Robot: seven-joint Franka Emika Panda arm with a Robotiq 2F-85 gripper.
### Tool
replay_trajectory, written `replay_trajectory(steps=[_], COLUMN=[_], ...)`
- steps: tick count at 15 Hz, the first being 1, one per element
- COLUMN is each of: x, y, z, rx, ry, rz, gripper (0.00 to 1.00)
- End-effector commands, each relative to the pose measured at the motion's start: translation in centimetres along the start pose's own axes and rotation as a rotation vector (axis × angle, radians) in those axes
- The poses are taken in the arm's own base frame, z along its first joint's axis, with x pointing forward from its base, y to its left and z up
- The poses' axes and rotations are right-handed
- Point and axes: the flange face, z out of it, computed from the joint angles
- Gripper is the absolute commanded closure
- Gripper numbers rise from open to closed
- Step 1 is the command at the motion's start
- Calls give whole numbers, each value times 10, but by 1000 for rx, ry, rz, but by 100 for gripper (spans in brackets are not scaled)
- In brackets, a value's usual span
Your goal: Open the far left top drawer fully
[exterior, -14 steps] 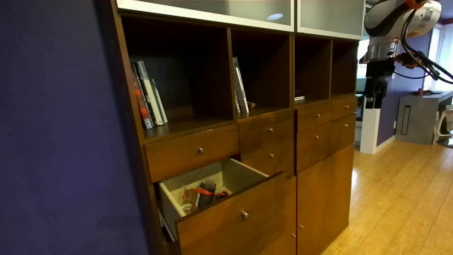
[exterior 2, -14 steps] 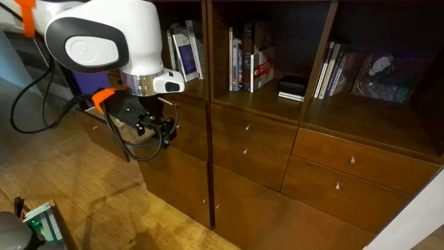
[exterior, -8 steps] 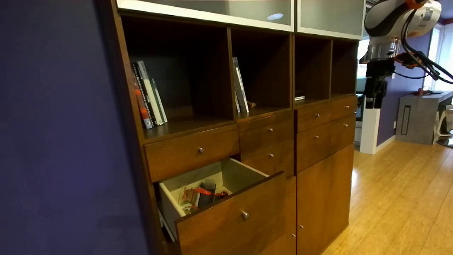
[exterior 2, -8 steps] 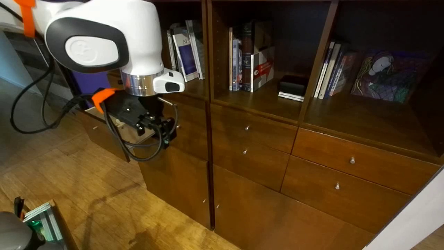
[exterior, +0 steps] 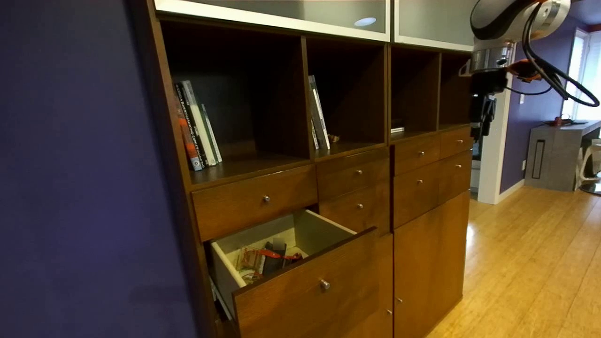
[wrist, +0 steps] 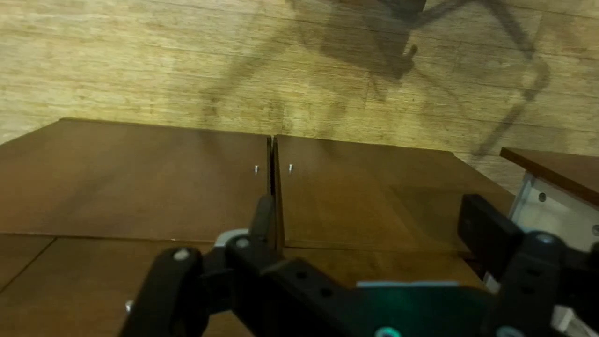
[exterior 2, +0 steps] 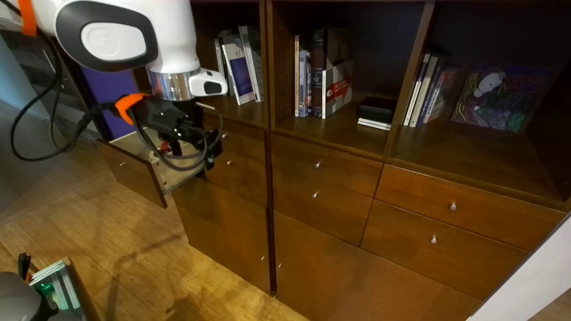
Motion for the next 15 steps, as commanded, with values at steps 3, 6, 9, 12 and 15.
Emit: replay_trajectory(steps=[3,6,9,12,15], x=[43,51,49,47,48], y=[-134,-224,-306,-316,-309], z=[-56,-71,-74,-70,-70], rx=[-70,-111,-138,-161,-154], ry=[-87,-166,-195,-168,-170], rz=[-149,-214,-304,-347,-329], gripper=[0,0,0,0,0])
